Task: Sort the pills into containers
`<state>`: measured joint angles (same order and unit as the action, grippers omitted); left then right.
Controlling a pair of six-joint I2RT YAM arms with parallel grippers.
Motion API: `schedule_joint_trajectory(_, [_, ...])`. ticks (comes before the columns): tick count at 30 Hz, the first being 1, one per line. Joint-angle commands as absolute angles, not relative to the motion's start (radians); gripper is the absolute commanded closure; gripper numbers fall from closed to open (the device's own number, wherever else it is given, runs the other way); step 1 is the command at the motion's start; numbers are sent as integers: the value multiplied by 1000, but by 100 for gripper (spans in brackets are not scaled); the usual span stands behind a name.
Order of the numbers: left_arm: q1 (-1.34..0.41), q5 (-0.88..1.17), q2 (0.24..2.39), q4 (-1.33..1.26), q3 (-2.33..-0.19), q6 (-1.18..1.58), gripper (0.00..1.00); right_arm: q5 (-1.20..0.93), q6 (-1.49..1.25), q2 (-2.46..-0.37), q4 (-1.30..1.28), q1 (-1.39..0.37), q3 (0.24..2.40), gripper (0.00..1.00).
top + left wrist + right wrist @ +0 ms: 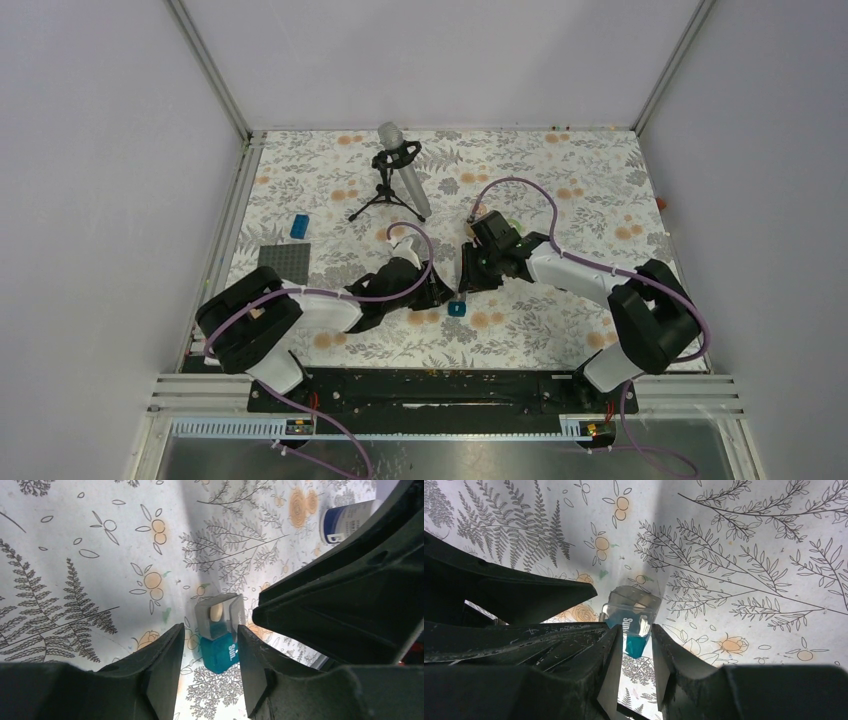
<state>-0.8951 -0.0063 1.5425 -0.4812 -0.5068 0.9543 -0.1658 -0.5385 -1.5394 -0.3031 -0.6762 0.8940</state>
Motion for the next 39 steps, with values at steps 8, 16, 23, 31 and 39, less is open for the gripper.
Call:
schedule_joint_trajectory(8, [-900,-5,1605,-544,-538,954,58,-166,-528,-1589,-275,-687,878,65])
schedule_joint_trajectory(16, [-900,23,1627,-520,-539,940,74,-222,-568,-1613,-244,-686,869,66])
schedule_joint_trajectory(23, [-899,30,1624,-519,-529,939,77,-239,-588,-1631,-224,-684,847,70])
schedule_joint_trajectory(31, [-900,36,1629,-520,-525,934,87,-264,-599,-1637,-159,-653,783,72])
schedule_joint_trajectory(39, [-899,30,1631,-517,-512,926,95,-282,-601,-1631,-145,-636,772,73])
